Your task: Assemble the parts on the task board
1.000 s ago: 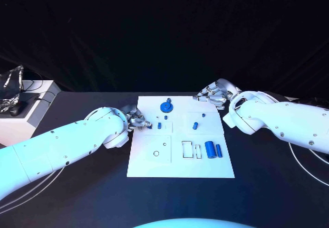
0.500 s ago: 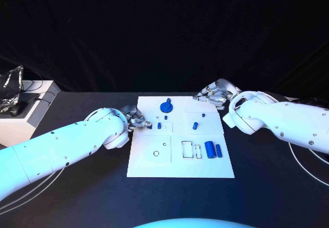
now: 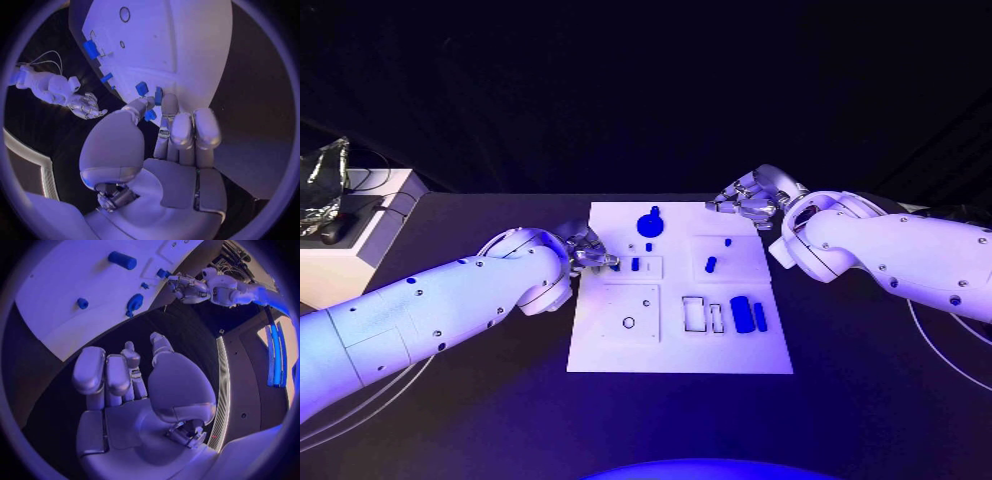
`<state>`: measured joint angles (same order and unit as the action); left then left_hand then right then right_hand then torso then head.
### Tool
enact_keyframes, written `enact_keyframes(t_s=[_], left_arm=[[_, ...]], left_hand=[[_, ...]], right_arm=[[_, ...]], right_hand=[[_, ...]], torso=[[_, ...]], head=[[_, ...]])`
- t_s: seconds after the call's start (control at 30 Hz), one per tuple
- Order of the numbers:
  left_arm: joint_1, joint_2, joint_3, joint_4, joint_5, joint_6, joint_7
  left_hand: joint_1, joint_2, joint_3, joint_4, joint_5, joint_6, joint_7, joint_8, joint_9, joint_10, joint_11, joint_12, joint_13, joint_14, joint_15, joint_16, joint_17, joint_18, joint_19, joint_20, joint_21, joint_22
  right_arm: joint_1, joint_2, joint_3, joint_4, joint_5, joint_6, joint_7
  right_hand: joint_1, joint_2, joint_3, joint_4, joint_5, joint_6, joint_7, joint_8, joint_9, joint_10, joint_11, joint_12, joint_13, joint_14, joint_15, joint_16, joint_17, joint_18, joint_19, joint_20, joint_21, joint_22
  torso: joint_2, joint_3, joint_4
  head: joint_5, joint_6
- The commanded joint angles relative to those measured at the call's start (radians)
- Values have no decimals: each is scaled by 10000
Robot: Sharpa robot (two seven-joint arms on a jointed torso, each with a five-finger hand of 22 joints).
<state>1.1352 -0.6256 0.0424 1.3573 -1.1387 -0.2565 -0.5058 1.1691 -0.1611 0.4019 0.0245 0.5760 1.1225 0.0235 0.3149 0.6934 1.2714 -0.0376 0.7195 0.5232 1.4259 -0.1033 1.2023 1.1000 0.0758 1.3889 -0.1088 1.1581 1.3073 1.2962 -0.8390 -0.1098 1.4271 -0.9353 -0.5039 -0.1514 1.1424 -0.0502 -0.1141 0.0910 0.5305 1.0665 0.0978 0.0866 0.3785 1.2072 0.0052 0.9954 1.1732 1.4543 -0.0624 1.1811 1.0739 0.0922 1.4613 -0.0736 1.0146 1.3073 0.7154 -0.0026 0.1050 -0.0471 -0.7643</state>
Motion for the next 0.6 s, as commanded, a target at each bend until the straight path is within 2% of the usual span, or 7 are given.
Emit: enact_keyframes(t_s=[0.03, 0.6], left_arm=[[-42, -4, -22, 45, -126, -240, 152], [-86, -13, -24, 24, -296, -582, 211]], left_hand=[[126, 3, 1241, -1165, 34, 44, -26, 33, -13, 331, -279, -39, 9, -1, -67, 52, -4, -101, 81, -14, 60, 1315], [129, -12, 1264, -1157, 35, 51, -28, 45, -29, 339, -280, -50, 8, -4, -68, 65, -3, -88, 90, 3, 93, 1324]], right_arm=[[-3, -3, 6, 19, -77, 71, 98], [-3, -16, 6, 19, -83, 73, 96]], right_hand=[[-34, 72, -16, 10, 22, 56, 19, -36, -15, 41, 9, -53, 11, -24, -4, -42, -9, 13, 592, -25, -35, 1359], [-34, 72, -16, 10, 22, 56, 19, -36, -15, 41, 9, -53, 11, -24, -4, -42, -9, 13, 592, -25, -35, 1359]], torso=[[2, 3, -1], [3, 0, -3]], head=[[3, -3], [-6, -16]])
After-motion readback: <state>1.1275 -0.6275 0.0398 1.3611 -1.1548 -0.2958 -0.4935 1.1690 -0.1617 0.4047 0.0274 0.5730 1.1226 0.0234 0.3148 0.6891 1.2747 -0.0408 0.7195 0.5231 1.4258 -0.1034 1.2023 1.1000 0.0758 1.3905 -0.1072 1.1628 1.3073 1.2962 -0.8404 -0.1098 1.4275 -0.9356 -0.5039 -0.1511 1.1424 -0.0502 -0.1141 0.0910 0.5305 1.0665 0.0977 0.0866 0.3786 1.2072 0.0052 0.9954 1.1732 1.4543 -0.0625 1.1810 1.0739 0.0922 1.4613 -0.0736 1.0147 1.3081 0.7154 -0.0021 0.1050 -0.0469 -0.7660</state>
